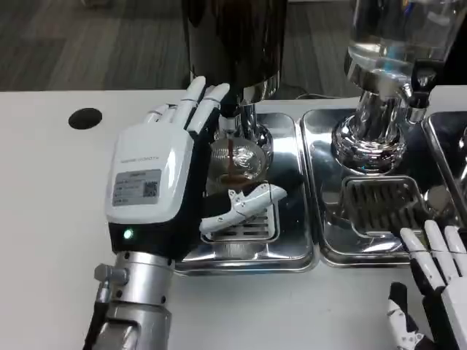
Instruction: Grasp the cup under the faucet to collect the drink, then remove the cup.
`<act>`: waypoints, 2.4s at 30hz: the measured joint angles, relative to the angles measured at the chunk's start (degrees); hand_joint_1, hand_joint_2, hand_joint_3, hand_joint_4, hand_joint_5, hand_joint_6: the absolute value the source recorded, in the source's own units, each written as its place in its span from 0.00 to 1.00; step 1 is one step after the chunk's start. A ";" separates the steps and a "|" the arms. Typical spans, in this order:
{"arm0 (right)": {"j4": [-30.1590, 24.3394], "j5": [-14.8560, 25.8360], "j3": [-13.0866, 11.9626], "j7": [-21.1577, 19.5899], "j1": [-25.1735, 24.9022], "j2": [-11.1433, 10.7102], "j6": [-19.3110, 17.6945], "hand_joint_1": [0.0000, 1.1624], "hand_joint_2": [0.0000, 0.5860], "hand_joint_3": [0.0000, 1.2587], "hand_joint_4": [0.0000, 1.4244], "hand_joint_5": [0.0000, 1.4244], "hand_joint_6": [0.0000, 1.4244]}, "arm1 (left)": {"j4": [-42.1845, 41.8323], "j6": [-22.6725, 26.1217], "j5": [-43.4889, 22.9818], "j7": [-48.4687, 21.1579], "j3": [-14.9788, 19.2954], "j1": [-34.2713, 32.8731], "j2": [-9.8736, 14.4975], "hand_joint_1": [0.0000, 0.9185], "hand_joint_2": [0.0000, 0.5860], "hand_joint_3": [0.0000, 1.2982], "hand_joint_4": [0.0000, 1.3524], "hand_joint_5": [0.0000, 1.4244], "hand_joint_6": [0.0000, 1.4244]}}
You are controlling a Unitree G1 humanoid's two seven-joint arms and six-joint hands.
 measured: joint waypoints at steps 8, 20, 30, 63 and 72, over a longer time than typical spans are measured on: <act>-0.35 0.18 -0.40 -0.01 0.45 0.18 -0.01 0.15 0.95 0.10 0.00 0.00 0.00 | -0.18 0.51 0.08 -0.93 -0.02 -0.66 -0.03 0.00 0.11 0.28 0.09 0.24 0.20; -0.35 0.40 -0.75 -0.01 0.88 0.28 -0.75 0.15 0.95 0.10 0.00 0.00 0.00 | -0.88 1.30 0.31 -1.51 -0.24 -0.31 -0.43 0.00 0.11 0.28 0.09 0.23 0.20; -0.42 0.49 -0.77 -0.02 1.33 1.06 -0.88 0.15 0.95 0.11 0.00 0.00 0.00 | -3.11 1.47 0.24 -1.73 0.49 -0.20 -0.57 0.00 0.11 0.19 0.00 0.13 0.13; -7.25 8.70 -0.23 15.66 -7.22 3.75 -0.89 0.36 0.47 0.00 0.00 0.00 0.00 | 7.14 -11.36 -3.91 18.99 7.97 28.19 4.70 0.00 0.09 0.10 0.00 0.07 0.06; -9.74 12.74 1.16 28.10 -15.49 8.58 6.39 0.48 0.41 0.00 0.00 0.00 0.00 | 13.81 -13.06 -4.36 20.90 6.48 25.66 6.27 0.00 0.09 0.10 0.00 0.07 0.06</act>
